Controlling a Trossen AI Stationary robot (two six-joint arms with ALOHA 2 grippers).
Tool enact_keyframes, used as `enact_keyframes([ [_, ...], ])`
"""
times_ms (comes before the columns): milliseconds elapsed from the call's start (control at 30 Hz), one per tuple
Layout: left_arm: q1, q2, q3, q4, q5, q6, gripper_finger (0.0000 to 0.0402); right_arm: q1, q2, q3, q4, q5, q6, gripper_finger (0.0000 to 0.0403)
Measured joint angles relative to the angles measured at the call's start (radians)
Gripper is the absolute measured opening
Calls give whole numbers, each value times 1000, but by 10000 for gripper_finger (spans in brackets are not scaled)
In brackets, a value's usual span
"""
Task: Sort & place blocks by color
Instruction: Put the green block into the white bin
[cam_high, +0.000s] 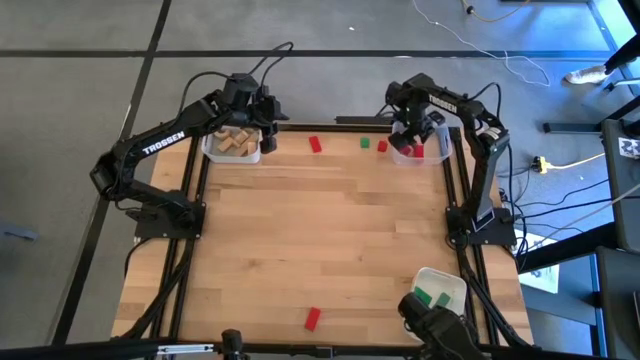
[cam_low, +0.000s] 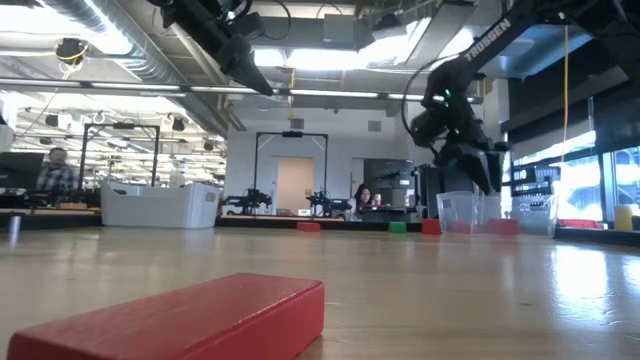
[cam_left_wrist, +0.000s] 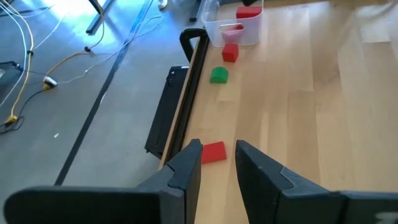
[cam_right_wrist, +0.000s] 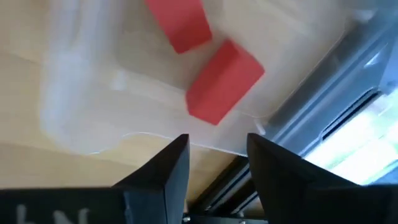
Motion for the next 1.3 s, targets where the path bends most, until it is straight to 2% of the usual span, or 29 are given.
enact_keyframes([
  [167, 0, 0, 0, -8, 0, -1, 92, 52, -2, 152, 8, -69, -25, 162],
  [333, 0, 0, 0, -28, -1, -1, 92, 127, -2, 266, 128, -176, -69, 162],
  [433, 0, 0, 0, -40, -1, -1, 92, 174, -2, 313, 185, -179, -132, 162],
  [667, 0, 0, 0, -54, -1, -1, 92, 238, 0, 332, 354, -188, -184, 162],
  [800, 0, 0, 0, -71, -1, -1, 92, 258, 13, 332, 434, -295, -213, 162],
  [867, 0, 0, 0, -89, -1, -1, 92, 268, 13, 332, 435, -343, -212, 162],
  [967, 0, 0, 0, -117, -1, 4, 92, 285, 12, 332, 401, -388, -301, 161],
  [1033, 0, 0, 0, -133, -1, 7, 92, 298, 12, 332, 369, -384, -358, 161],
  [1133, 0, 0, 0, -148, -1, 8, 92, 312, 16, 332, 363, -264, -345, 161],
  [1200, 0, 0, 0, -156, -1, 7, 92, 314, 18, 331, 355, -191, -267, 161],
  [1300, 0, 0, 0, -155, 0, 7, 92, 298, 18, 331, 357, -158, -99, 161],
])
